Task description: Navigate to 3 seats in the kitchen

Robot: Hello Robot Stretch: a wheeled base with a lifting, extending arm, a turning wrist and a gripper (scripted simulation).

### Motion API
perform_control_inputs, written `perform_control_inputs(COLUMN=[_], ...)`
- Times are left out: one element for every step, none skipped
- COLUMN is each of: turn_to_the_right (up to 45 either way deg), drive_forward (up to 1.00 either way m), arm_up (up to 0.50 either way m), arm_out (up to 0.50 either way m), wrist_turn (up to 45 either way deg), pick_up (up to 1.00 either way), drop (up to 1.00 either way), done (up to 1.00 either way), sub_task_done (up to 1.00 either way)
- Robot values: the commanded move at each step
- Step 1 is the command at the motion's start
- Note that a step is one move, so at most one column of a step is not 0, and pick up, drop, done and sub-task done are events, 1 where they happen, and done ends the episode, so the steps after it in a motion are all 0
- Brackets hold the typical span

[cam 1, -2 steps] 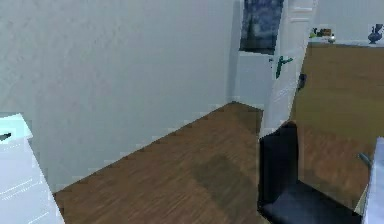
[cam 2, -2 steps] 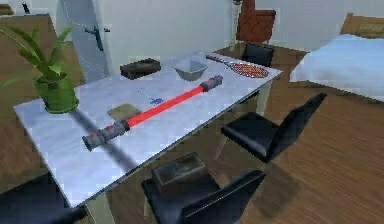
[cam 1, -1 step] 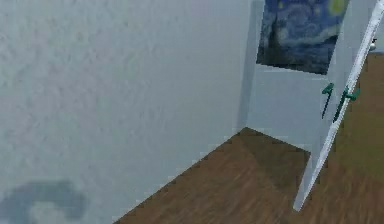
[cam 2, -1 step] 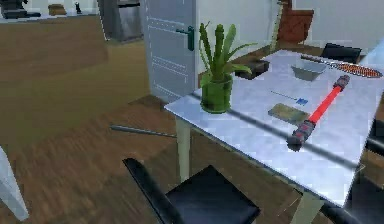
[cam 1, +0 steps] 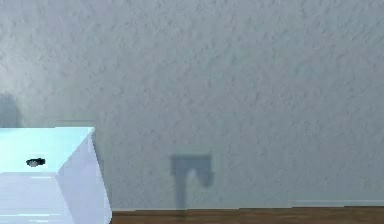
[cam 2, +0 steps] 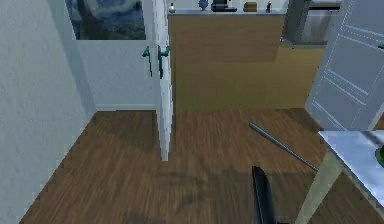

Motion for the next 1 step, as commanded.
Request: perform_control_inputs(turn_to_the_right=[0.0], drive_forward=[0.05], arm_up=[0.00], arm_out=[0.00], wrist_turn=[0.0], pick_up=[0.00], drop=[0.00], done=[0.00], sub_task_done=[0.00])
